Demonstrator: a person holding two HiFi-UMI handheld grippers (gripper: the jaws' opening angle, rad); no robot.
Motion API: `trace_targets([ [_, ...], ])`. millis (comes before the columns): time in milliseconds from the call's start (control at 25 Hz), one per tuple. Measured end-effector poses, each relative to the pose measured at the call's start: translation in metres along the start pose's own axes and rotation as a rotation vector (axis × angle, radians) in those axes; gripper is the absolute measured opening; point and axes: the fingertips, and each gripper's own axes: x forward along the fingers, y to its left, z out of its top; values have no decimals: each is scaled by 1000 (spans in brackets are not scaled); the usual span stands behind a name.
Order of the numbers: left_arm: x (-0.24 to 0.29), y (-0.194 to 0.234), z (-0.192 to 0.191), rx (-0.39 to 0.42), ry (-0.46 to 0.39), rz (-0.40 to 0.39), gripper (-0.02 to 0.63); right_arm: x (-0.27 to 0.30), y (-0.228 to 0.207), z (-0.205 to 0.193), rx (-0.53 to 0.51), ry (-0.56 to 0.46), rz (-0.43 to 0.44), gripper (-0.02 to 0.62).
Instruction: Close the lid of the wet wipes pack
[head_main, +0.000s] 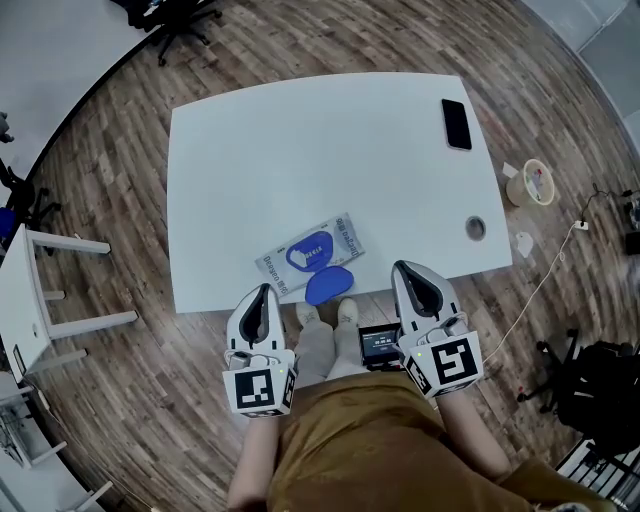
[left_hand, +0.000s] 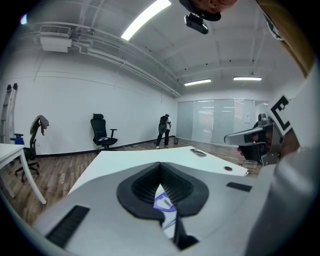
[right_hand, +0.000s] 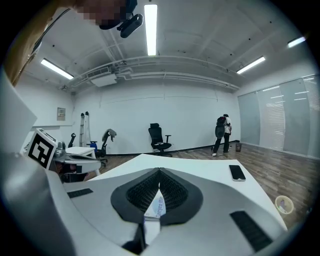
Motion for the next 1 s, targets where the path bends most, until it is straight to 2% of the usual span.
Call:
trace_targets([
  [600,8,3,-54,-6,117,-50,5,25,18,-54,-4,137,24,8],
  [1000,15,-11,-79,22,169,-95,5,30,20,-69,6,163,29,9],
])
